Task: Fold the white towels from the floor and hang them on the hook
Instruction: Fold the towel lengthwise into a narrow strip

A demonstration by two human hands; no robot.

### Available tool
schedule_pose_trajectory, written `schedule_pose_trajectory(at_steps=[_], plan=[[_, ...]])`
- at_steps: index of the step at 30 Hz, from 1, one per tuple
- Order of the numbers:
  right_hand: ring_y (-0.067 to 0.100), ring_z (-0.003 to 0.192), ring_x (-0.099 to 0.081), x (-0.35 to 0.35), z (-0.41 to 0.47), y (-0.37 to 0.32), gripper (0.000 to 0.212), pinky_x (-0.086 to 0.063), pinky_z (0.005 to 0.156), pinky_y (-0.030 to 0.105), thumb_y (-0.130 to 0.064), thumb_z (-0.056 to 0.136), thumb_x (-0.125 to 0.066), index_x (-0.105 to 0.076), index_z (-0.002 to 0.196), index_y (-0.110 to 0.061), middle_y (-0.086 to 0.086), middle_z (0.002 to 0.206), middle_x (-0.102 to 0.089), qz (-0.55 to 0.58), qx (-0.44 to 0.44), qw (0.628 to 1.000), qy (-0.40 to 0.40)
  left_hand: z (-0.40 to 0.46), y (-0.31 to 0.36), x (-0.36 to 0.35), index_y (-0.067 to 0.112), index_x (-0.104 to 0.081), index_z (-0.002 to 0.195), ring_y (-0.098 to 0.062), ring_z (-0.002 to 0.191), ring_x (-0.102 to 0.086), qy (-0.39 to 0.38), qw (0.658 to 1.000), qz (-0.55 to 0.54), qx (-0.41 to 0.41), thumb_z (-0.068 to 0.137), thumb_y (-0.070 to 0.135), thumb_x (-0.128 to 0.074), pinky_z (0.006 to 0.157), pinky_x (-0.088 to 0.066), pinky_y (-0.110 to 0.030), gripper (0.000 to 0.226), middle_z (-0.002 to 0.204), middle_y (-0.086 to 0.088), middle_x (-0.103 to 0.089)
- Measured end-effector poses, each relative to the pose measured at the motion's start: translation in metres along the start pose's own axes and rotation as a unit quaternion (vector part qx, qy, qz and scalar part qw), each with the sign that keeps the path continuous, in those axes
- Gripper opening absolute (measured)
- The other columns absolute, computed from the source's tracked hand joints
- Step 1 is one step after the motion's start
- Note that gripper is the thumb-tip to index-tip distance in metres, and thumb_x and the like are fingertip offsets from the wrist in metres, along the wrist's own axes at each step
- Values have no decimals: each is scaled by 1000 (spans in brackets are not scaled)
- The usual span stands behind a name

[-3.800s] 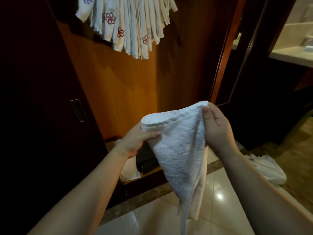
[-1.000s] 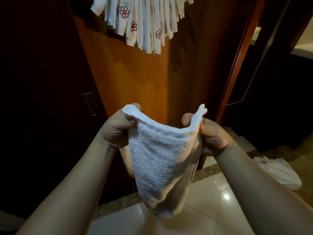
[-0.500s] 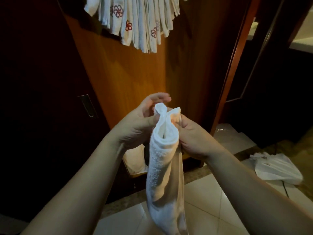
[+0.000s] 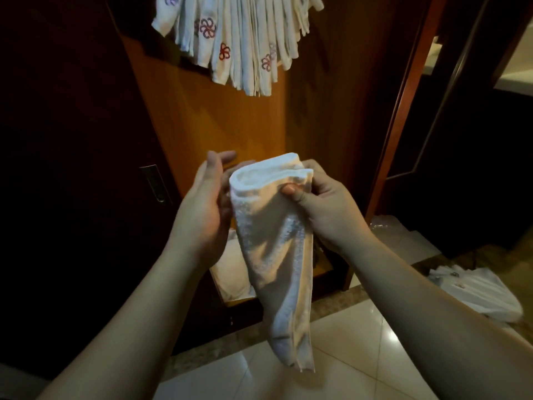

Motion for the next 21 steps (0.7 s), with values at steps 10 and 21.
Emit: schedule_pose_trajectory(at_steps=[10, 21], plan=[[11, 98, -59, 5, 3, -15, 18, -51, 84, 31, -46, 89, -56, -72, 89, -38, -5, 100, -55, -29, 28, 999, 27, -16, 26, -5, 33, -67, 106, -4, 106, -59, -13, 885, 393, -248, 88, 37, -66, 83, -51, -19, 18, 113, 20, -61], [14, 105, -68, 22, -6, -16, 36, -55, 88, 36, -78, 78, -54, -67, 101, -53, -2, 115, -68, -66, 3, 998, -3, -12, 39, -32, 16, -55, 87, -15, 75, -50, -111, 850, 466, -219, 97, 32, -47, 65, -43, -39, 21, 85, 1, -54]])
Point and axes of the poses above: each hand's wrist, its own z-axis towards the middle knuckle, its own x-axis out of the back of the hand, y = z × x, the point moved 6 cm from there along z, towards the middle knuckle
